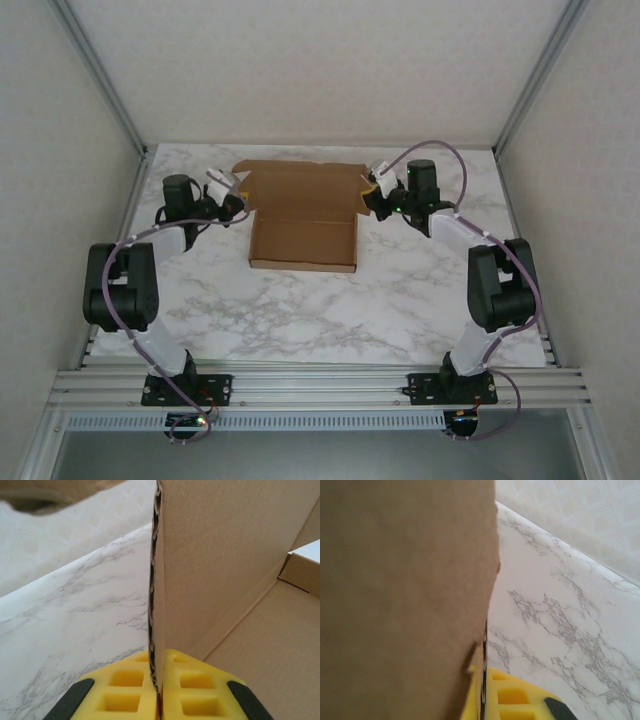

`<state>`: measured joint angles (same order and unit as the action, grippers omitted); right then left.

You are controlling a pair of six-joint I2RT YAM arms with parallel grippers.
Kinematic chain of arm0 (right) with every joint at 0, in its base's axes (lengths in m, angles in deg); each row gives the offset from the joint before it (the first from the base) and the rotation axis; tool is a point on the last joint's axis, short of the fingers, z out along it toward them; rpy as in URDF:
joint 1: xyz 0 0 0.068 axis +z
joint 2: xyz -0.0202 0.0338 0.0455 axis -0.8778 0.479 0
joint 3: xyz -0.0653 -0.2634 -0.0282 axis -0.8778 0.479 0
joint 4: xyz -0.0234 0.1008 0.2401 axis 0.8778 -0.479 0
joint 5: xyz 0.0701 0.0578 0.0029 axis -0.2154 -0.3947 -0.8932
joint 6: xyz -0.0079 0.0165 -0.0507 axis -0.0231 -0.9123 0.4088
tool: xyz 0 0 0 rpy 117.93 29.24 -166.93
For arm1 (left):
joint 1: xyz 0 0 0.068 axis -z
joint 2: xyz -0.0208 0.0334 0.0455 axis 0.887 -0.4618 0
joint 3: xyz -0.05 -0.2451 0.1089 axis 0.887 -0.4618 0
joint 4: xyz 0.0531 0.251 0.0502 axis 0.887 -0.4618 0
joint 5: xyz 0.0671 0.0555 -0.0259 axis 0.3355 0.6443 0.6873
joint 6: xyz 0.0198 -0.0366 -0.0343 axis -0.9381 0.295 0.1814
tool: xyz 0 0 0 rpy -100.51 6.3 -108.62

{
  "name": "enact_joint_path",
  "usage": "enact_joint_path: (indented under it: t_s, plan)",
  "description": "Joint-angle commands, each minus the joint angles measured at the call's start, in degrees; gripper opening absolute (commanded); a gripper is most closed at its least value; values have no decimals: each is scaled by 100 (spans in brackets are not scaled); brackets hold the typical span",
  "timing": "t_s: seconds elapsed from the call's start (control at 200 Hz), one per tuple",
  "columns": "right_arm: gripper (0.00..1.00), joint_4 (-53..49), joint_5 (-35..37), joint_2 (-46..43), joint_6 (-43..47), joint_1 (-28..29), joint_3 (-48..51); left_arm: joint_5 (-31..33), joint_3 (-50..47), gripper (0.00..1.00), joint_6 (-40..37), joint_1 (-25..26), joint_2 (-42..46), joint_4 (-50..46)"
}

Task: Fold the paper box

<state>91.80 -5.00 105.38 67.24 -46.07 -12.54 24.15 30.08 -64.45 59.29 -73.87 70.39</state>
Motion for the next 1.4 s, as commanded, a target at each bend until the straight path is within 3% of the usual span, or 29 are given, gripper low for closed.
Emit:
enact_joint_path:
  t_s: [0.0,0.105,0.185,0.35,0.466,0.636,0.881,1.046,1.187,1.397]
  plan:
    - [4,64,528,100,-520,240,-183,397,-221,2,729,95,303,720]
    - [5,-49,1077,162,-1061,481,-328,888,-396,0,1213,331,446,1133]
    - [8,-114,1556,218,-1601,678,-445,1720,-504,1,1516,664,545,1350]
    - [19,-307,2974,394,-2483,1103,-712,2961,-551,2,2499,1164,603,1660]
    - [18,-342,3954,514,-3107,1384,-902,3629,-743,1,3116,1490,645,2042]
    - [19,-495,4791,808,-3925,1749,-1454,4914,-863,4,3636,2126,519,2375]
    - [19,-1031,5416,1256,-4293,2179,-2229,6339,-189,6,3804,2779,36,1858]
    - [19,-1052,5448,1270,-4457,2208,-2112,6801,228,10,3810,2966,-234,1465]
    - [20,-947,5477,1101,-4091,2175,-1895,6941,180,10,3741,2966,-168,1456]
    - [20,-316,4617,440,-3479,1995,-1003,6266,-641,10,3785,2895,392,2109]
